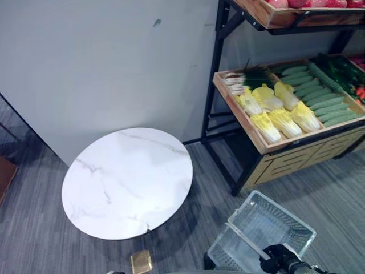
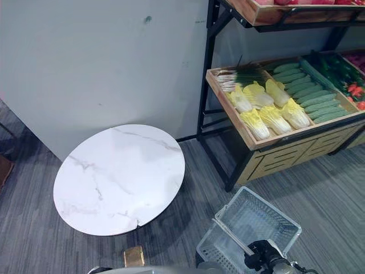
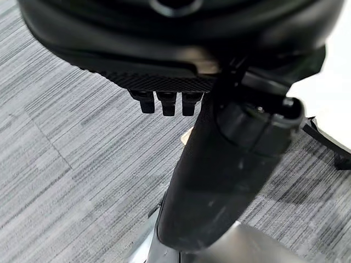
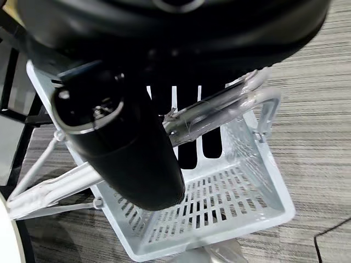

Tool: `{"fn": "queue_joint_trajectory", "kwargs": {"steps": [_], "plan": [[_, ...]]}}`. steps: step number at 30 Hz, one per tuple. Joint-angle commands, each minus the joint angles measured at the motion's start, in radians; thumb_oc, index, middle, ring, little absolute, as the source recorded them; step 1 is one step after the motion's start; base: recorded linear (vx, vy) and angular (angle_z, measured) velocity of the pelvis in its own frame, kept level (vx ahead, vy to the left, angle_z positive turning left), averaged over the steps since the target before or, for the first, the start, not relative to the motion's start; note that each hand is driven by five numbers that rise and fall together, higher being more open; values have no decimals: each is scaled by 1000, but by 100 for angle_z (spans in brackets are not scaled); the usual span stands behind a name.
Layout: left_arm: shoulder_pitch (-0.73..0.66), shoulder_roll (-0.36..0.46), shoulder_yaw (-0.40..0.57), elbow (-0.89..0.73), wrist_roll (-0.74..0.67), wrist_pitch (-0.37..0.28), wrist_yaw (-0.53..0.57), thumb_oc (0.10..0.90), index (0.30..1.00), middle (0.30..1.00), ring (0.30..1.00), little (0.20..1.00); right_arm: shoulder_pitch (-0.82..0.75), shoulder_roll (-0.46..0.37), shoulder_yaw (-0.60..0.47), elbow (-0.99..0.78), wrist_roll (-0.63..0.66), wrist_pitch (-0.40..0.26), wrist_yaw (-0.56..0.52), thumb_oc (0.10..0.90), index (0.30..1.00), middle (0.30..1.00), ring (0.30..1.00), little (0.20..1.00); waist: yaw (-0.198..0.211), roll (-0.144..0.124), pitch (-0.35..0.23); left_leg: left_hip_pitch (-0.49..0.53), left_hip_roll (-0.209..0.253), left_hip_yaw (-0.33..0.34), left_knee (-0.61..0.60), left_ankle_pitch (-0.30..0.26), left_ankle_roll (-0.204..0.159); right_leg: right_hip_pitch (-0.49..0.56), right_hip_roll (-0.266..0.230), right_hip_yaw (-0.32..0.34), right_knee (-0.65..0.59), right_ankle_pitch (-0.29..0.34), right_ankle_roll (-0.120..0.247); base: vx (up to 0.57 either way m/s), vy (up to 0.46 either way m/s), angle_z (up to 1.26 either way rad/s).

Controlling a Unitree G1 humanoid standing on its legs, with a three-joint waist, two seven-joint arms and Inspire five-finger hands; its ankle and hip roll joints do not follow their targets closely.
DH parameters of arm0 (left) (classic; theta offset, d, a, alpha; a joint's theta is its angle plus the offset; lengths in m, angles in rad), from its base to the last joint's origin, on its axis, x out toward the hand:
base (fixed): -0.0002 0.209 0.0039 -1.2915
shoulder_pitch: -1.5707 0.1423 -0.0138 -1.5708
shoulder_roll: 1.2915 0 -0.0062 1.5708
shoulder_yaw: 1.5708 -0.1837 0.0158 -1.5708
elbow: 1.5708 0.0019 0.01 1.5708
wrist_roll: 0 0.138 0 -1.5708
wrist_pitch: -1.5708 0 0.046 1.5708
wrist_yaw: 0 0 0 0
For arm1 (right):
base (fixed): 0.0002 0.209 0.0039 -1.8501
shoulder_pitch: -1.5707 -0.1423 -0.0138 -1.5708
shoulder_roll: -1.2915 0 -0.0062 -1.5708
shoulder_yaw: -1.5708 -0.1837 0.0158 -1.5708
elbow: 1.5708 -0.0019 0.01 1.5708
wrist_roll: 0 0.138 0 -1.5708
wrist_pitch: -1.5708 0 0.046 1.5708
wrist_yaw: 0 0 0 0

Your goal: Get the vegetables into the basket

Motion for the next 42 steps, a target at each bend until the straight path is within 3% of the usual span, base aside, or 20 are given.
{"fn": "queue_joint_trajectory", "kwargs": {"steps": [1, 4, 6, 9, 12, 14, 18, 24, 32, 35, 38, 39, 42], "plan": [[-84, 4, 6, 3, -35, -28, 12, 900, 1000, 1000, 1000, 1000, -98, -10, 40, -51, 33, -49, 7, 400, 300, 300, 300, 300, -24, -30, 17, -34, -3, 1, 10, 11, -15, 4, -62, 40, 56, 67, 132, -105, 64, -19], [-104, 26, 18, -4, -53, -30, 20, 900, 1000, 1000, 1000, 1000, -116, 1, 55, -54, 33, -52, 6, 400, 300, 300, 300, 300, -27, -31, 28, -65, 7, 34, 23, 19, -16, -42, -70, 62, 72, 106, 146, -117, -4, -45], [-114, 40, 27, -10, -65, -26, 29, 900, 1000, 1000, 1000, 1000, -130, 3, 68, -57, 33, -53, 3, 400, 300, 300, 300, 300, 0, -21, 36, -91, 34, 58, 41, 25, -15, -12, -107, -41, 102, 48, 118, -234, -58, -20], [-106, 47, 50, -11, -86, -18, 34, 900, 1000, 1000, 1000, 1000, -159, 6, 86, -67, 26, -50, 2, 400, 300, 300, 300, 300, 60, -8, 30, -123, 63, 113, 49, 39, -17, 50, -173, -254, 148, -22, 102, -198, -9, -38], [-83, 50, 78, -1, -92, -12, 30, 900, 1000, 1000, 1000, 1000, -181, 10, 116, -69, -2, -46, 12, 400, 300, 300, 300, 300, 110, -26, 11, -123, 68, 150, 50, 29, -31, 122, -214, -367, 139, -28, 129, -36, -56, -85], [-74, 51, 93, 7, -93, -6, 30, 900, 1000, 1000, 1000, 1000, -189, 14, 128, -80, -9, -43, 17, 400, 300, 300, 300, 300, 124, -45, 2, -121, 71, 177, 55, 32, -40, 131, -220, -399, 90, -6, 140, -19, -129, -57], [-68, 34, 101, 19, -88, 1, 31, 900, 1000, 1000, 1000, 1000, -174, 11, 132, -114, -18, -37, 25, 400, 300, 300, 300, 300, 113, -44, 3, -111, 89, 156, 81, 33, -54, 142, -198, -402, 82, -52, 123, 33, -150, -20], [-62, 13, 99, 24, -86, 9, 35, 900, 1000, 1000, 1000, 1000, -150, 9, 125, -132, -12, -34, 20, 400, 300, 300, 300, 300, 100, -32, 11, -117, 124, 163, 82, 82, -66, 146, -167, -412, 78, -90, 87, -43, -118, 6], [-82, 6, 71, 11, -78, 13, 44, 900, 1000, 1000, 1000, 1000, -137, 14, 136, -107, -1, -28, 17, 400, 300, 300, 300, 300, 70, 6, 31, -120, 169, 142, 44, 143, -98, 126, -108, -380, 95, -135, 54, -14, -114, 1], [-88, 7, 73, 9, -95, 12, 47, 900, 1000, 1000, 1000, 1000, -143, 21, 140, -88, 20, -29, 18, 400, 300, 300, 300, 300, 72, -7, 49, -159, 186, 94, 158, 106, -105, 122, -95, -357, 104, -143, 38, 16, -89, -9], [-95, -3, 66, 4, -131, -2, 54, 900, 1000, 1000, 1000, 1000, -153, 15, 148, -89, 23, -30, 20, 400, 300, 300, 300, 300, 106, -16, 58, -209, 113, -163, 135, 78, -101, 104, -96, -302, 90, -124, 47, 13, 56, -36], [-96, -4, 52, 5, -130, 0, 56, 900, 1000, 1000, 1000, 1000, -157, 13, 151, -102, 18, -27, 31, 400, 300, 300, 300, 300, 102, -20, 66, -220, 90, -202, 140, 49, -84, 80, -109, -244, 99, -102, 63, 30, 104, -95], [-91, 1, 50, 5, -124, 0, 49, 900, 1000, 1000, 1000, 1000, -160, 21, 144, -93, 22, -21, 25, 400, 300, 300, 300, 300, 102, -22, 67, -215, 79, -180, 149, 35, -65, 66, -123, -216, 109, -93, 72, 31, 157, -88]]}}
